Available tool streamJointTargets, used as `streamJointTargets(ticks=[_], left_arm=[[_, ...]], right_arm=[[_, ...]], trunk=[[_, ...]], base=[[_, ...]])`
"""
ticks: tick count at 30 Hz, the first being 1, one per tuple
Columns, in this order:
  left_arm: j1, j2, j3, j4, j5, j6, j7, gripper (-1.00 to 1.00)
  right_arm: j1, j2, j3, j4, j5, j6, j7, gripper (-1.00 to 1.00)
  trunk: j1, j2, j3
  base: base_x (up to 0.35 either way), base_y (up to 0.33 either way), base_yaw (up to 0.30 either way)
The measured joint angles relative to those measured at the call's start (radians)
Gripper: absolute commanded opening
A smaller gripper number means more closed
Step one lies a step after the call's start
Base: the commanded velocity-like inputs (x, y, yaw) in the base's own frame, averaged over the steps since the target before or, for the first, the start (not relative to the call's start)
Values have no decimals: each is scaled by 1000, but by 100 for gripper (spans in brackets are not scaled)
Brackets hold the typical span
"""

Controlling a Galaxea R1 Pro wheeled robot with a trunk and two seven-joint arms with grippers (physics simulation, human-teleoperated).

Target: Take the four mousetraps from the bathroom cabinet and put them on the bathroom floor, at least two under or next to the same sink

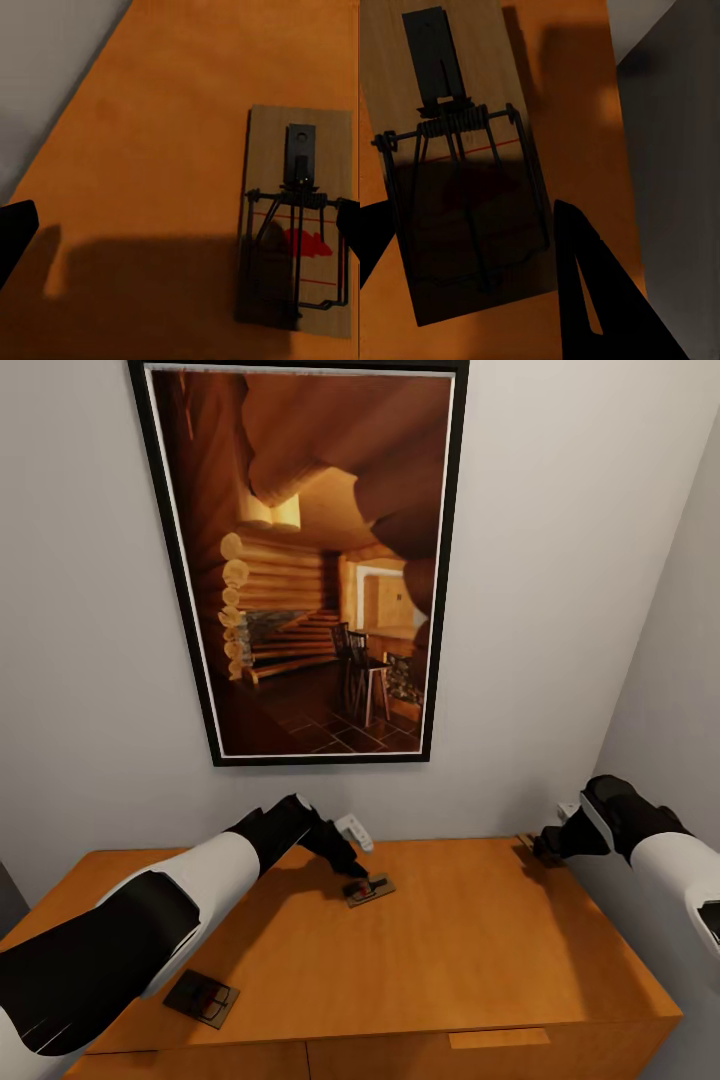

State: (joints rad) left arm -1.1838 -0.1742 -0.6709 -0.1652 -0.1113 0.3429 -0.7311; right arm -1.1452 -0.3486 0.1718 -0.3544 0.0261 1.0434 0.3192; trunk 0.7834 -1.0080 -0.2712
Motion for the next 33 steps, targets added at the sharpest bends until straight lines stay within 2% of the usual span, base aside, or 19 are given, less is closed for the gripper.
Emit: streamJointTargets(ticks=[4,13,19,25,30,33], left_arm=[[0,0,1,-14,18,1,4,100],[0,0,2,-60,25,4,-17,100],[0,0,2,-72,25,5,-88,100],[0,0,2,-76,25,7,-118,100],[0,0,1,-77,25,15,-209,100],[0,0,1,-77,22,34,-242,100]], right_arm=[[0,-2,-1,0,0,0,0,-100],[0,1,-2,0,15,0,-1,-100],[0,5,-4,0,19,0,-1,-100],[0,2,-1,0,21,0,-1,-100],[0,-1,1,0,22,0,-1,-100],[0,-3,2,0,33,0,-2,-100]], trunk=[[0,0,0],[0,0,0],[0,0,0],[0,0,0],[0,0,0],[0,0,0]], base=[[0,0,0],[0,0,0],[0,0,0],[0,0,0],[0,0,0],[0,0,0]])
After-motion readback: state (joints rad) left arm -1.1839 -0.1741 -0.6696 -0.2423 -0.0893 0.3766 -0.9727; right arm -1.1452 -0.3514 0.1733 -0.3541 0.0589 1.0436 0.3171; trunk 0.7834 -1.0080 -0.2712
